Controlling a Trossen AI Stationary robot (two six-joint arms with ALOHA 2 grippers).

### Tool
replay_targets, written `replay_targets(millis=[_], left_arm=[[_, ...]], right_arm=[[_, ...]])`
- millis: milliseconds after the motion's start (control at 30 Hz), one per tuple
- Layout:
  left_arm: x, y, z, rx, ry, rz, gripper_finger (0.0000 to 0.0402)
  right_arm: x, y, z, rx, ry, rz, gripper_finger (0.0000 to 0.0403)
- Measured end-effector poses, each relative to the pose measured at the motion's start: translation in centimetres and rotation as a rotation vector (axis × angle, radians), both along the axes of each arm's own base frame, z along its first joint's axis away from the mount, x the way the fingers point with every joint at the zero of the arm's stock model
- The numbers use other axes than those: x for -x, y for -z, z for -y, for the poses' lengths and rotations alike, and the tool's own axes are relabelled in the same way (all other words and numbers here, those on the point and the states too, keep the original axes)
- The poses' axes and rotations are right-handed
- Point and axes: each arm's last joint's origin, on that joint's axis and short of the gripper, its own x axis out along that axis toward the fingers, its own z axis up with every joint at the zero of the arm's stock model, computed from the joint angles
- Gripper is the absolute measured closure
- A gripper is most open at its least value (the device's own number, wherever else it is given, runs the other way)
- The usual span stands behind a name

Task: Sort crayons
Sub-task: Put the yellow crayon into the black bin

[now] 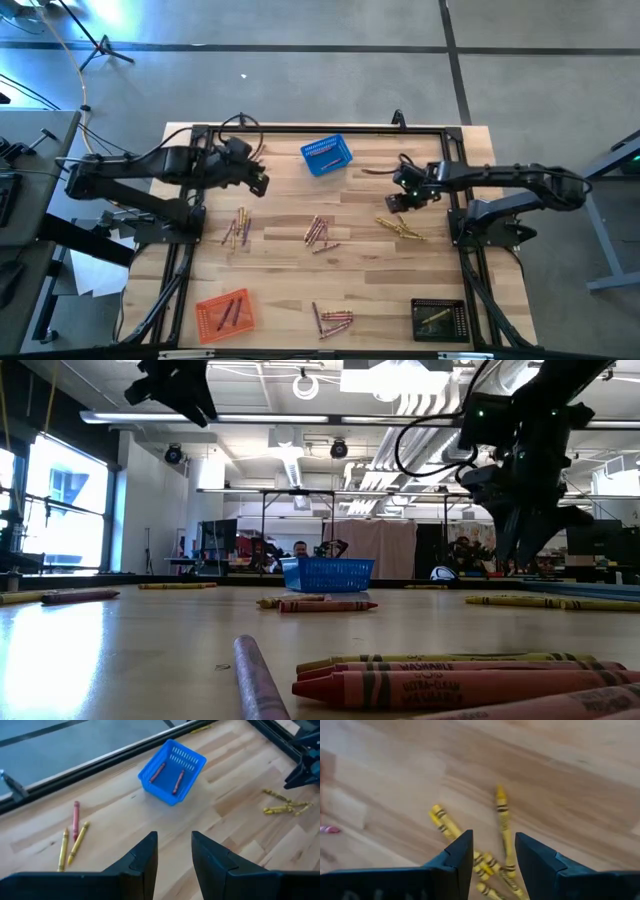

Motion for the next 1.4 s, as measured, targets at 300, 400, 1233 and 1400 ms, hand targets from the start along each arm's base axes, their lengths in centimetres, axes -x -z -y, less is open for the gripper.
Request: replay_targets(millis=[300, 400, 1233, 1400], left_arm=[[-0.1, -0.3, -2.5, -0.016, 0.074, -0.021, 0.0298], [-0.2, -0.5, -3.3, -0.012, 0.105, -0.006, 0.0298], [0.1, -1.1, -6.3, -0.056, 0.158, 0.038, 0.0298], [0.2, -1.1, -6.6, -0.051, 0.148, 0.040, 0.0298]], right_arm=[[-0.7, 0.9, -1.0, 0.018, -0.012, -0.058, 0.0270], [-1.1, 1.8, -1.2, 0.000, -0.015, -0.104, 0.0270], [-2.3, 4.8, -1.2, -0.056, 0.081, -0.235, 0.0387], [-2.6, 4.3, -1.1, -0.056, 0.083, -0.224, 0.0383]])
